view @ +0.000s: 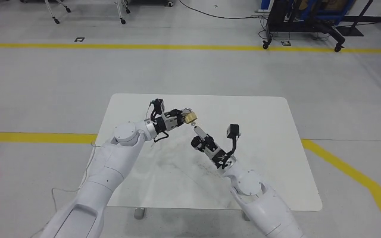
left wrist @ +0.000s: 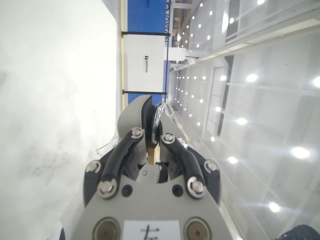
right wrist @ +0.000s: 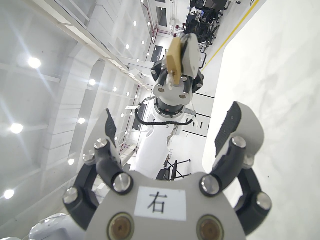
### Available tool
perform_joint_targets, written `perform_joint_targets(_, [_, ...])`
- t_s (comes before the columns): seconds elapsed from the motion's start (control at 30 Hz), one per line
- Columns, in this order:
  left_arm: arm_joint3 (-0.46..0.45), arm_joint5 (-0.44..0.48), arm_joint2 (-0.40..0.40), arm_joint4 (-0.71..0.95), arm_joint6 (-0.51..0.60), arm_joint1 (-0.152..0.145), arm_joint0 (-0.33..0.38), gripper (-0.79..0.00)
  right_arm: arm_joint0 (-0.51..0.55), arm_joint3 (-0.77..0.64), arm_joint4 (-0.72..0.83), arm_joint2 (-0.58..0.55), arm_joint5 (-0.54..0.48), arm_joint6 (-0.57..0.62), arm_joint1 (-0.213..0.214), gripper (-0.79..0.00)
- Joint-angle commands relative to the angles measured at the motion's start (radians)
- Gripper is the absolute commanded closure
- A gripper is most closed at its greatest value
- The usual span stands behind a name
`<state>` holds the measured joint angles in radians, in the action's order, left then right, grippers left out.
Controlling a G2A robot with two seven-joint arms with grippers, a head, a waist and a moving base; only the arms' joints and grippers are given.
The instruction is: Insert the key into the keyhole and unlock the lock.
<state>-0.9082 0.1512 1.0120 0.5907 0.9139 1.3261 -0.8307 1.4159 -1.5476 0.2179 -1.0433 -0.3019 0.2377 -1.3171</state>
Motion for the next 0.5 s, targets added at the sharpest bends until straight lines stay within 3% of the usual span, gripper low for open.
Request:
perform_joint_targets(0.0, [-0.003,0.027,0.011,0.024,0.027,-0.001,-0.010,0.000,0.008,-0.016,0.181,-0.021,0.011,0.120,0.004,-0.785])
perform_joint_targets(0.03, [-0.003,0.035,0.015,0.036,0.042,-0.001,-0.014,0.000,0.010,-0.017,0.259,-0.036,0.034,0.192,0.007,-0.785])
perform_joint_targets(0.07, [-0.004,0.039,0.017,0.042,0.055,-0.001,-0.015,0.000,0.010,-0.016,0.315,-0.047,0.057,0.241,0.009,-0.656])
perform_joint_targets(0.13, [0.002,0.039,0.021,0.050,0.084,-0.002,-0.015,0.000,0.001,0.000,0.426,-0.084,0.113,0.355,0.016,-0.536])
perform_joint_targets(0.2, [0.006,0.033,0.023,0.069,0.108,-0.001,-0.015,0.000,-0.004,0.014,0.470,-0.102,0.137,0.410,0.019,-0.566])
perform_joint_targets(0.3, [0.017,0.025,0.024,0.087,0.136,0.002,-0.011,0.000,-0.017,0.040,0.511,-0.107,0.166,0.458,0.020,-0.413])
perform_joint_targets(0.47, [0.030,0.031,0.020,0.085,0.165,0.004,-0.005,0.000,-0.053,0.092,0.512,-0.085,0.166,0.451,0.013,-0.302])
